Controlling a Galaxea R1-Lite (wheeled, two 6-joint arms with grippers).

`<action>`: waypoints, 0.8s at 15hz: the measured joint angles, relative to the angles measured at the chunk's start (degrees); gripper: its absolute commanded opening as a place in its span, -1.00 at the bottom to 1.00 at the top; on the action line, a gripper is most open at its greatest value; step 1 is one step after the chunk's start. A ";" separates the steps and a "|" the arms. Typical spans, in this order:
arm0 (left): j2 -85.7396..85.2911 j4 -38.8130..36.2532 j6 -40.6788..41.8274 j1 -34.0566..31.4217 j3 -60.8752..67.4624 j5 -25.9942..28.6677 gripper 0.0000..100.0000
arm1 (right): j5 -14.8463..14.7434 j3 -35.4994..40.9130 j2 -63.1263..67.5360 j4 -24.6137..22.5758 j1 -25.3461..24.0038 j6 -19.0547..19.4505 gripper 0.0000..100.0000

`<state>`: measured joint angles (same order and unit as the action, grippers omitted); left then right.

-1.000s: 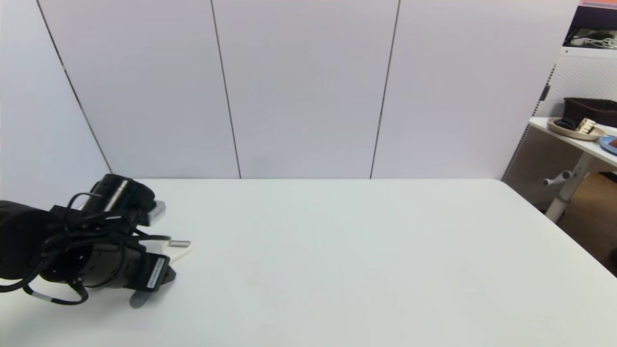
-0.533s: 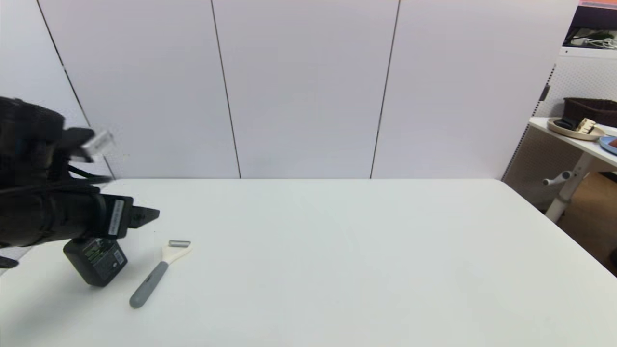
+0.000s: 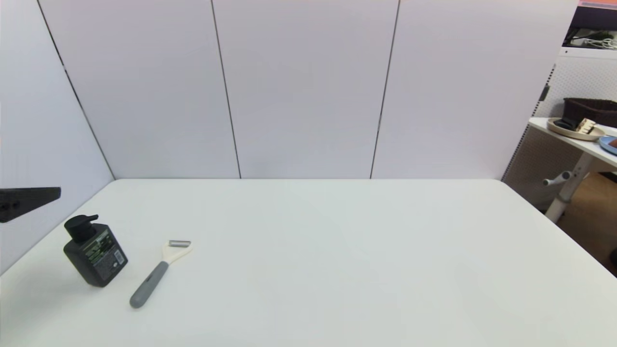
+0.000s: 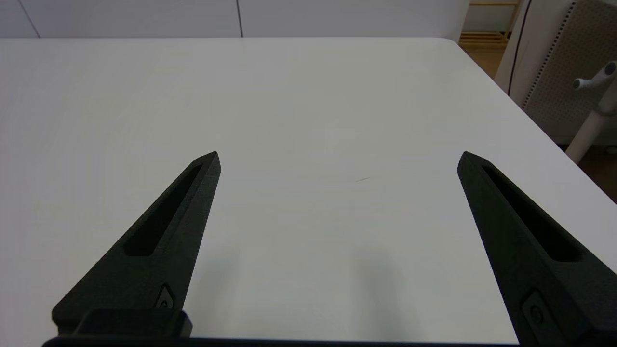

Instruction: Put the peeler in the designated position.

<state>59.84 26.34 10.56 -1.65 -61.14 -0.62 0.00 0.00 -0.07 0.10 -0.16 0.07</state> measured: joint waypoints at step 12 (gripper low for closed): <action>-31.07 -18.27 0.30 -1.11 43.51 2.18 1.00 | 0.00 0.00 0.00 -0.02 0.00 0.00 1.00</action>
<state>28.77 8.07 10.86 -2.76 -17.63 1.56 0.00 0.00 -0.07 0.07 -0.16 0.07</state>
